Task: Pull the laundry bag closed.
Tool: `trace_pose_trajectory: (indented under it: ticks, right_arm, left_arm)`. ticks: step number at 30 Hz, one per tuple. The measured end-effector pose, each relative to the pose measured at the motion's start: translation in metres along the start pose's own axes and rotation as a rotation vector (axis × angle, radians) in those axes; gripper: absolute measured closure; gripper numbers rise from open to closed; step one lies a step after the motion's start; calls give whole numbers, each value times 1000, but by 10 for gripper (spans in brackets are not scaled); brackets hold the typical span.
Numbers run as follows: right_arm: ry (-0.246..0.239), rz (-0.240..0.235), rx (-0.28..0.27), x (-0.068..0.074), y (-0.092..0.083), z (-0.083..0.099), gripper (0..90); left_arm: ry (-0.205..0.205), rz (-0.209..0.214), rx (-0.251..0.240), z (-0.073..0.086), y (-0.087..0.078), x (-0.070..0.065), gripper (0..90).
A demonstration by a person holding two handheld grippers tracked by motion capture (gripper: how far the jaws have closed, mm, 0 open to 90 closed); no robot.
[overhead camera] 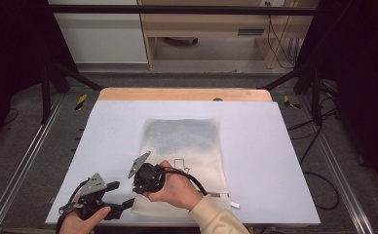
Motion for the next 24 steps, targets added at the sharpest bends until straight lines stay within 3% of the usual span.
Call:
trace_pose_trajectory:
  ticks: [2,3,5,6,8,11,19,21,24]
  right_arm:
    - [6,7,-7,0,-1,-1,818]
    - [5,2,-10,-1,-2,-1,818]
    - [1,4,-12,-1,-4,-1,819]
    - [6,3,-16,-1,-5,-1,819]
    - [5,3,-24,-2,-6,-1,819]
    - [5,5,-29,-1,-8,-2,820]
    - [-17,10,-22,-1,-10,-4,821]
    - [-9,9,-30,0,-11,-4,821]
    - [-13,14,-32,0,-13,-5,821]
  left_arm:
    - [5,0,5,0,3,-1,146]
    - [-33,29,6,0,6,-1,147]
    - [-37,25,13,0,8,-1,150]
    - [-28,-10,24,1,11,-1,157]
    - [-34,-22,15,-1,13,-1,188]
    - [-33,-4,28,-1,16,-1,207]
    - [-78,71,76,3,25,-1,308]
    - [-109,120,76,3,26,0,343]
    - [-93,136,87,2,30,1,387]
Point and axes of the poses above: each handheld gripper's, and its own axes: y roughly forward along the jaws, z roughly out of its underside, x roughly to its left, the point moved 2 cm from there along y, roughly forward along the jaws, and after that the axes turned 6 degrees about -y, right-handed, at the moved point
